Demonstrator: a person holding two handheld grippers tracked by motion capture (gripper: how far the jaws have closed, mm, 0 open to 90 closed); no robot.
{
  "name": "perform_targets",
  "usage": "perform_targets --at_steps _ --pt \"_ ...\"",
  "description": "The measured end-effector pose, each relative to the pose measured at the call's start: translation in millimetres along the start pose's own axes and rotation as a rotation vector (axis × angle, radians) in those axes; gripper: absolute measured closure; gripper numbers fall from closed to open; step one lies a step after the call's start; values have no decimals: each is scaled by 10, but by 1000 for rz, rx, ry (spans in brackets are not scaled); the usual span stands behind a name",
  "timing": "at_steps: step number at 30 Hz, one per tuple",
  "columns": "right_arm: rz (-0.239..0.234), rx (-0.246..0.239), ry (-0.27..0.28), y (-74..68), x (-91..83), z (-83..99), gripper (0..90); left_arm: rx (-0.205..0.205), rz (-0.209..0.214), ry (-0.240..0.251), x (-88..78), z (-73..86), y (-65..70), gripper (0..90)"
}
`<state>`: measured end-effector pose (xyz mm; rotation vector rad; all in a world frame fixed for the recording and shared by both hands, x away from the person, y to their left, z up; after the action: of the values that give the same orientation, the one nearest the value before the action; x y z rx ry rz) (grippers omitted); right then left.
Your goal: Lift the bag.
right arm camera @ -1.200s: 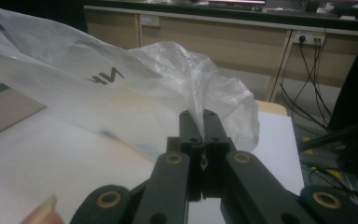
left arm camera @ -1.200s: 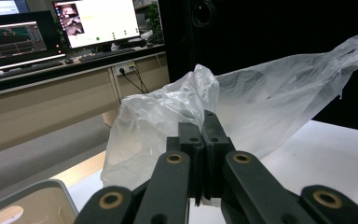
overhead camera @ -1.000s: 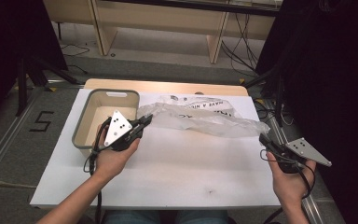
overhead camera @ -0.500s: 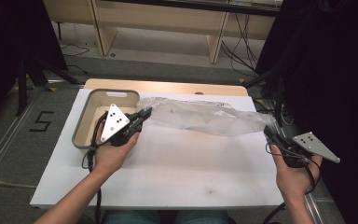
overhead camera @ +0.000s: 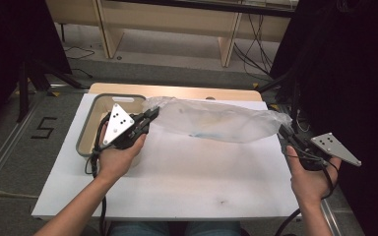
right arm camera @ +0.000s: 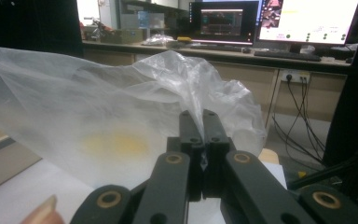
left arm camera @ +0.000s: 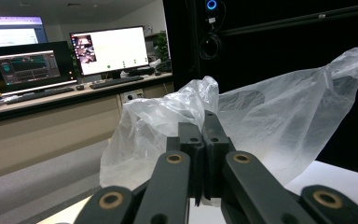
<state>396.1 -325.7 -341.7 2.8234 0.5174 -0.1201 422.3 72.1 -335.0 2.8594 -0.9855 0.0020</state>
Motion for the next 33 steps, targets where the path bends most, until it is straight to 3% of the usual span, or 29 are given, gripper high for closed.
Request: perform_targets --at_steps 33 --pt "35 16 85 122 -119 -269 900 -13 50 68 -90 -284 168 892"
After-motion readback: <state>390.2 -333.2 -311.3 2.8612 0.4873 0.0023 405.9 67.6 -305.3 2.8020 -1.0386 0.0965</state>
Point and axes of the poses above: each handheld gripper's, and its own axes: x roughly forward along the jaws, z roughly out of its underside, y roughly to its right, the point moved 6 cm from there along x, roughly forward along the jaws, and after that the axes turned 12 degrees about -x, right-handed, at the moved point
